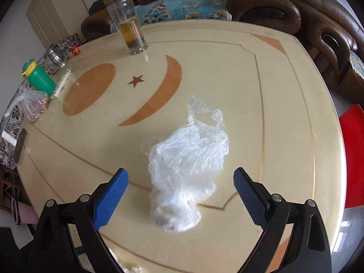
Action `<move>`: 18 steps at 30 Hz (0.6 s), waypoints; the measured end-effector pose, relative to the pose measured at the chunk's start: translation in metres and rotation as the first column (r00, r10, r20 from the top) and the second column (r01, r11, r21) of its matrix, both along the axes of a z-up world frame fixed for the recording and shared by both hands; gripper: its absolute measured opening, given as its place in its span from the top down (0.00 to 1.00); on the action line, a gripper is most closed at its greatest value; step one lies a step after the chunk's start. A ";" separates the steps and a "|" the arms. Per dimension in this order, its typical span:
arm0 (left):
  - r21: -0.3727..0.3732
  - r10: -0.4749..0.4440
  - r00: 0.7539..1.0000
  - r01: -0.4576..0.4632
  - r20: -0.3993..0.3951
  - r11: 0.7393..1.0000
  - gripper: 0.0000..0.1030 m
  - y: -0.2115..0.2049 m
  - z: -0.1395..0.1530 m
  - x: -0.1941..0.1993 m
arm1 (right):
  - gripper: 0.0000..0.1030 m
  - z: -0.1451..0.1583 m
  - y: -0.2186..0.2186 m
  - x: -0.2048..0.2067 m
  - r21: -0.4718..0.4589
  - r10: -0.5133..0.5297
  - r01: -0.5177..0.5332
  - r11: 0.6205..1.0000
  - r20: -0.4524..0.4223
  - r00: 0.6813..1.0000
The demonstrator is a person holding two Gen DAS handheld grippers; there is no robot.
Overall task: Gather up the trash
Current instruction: 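Close the left tool on the white tissue while the right tool grasps the clear plastic bag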
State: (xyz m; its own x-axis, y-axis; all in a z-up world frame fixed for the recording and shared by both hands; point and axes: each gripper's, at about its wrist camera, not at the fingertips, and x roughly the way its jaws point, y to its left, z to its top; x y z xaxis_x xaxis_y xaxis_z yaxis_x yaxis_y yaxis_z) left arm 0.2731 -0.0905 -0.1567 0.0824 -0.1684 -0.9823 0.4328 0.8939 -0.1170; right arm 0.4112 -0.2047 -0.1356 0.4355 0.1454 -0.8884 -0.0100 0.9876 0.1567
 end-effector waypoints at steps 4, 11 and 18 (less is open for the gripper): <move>0.002 0.000 1.000 0.000 -0.004 1.000 0.14 -0.003 -0.004 0.002 | 0.11 -0.014 0.001 0.007 -0.019 -0.009 0.009 1.000 -0.020 1.000; 0.007 0.000 1.000 0.000 -0.013 1.000 0.14 -0.006 -0.011 0.006 | 0.16 -0.034 0.008 0.012 -0.044 -0.005 0.003 0.999 -0.050 0.999; 0.010 0.015 1.000 -0.015 -0.019 1.000 0.14 -0.010 -0.019 0.011 | 0.25 -0.041 0.018 0.011 -0.140 0.019 -0.024 0.990 -0.036 0.999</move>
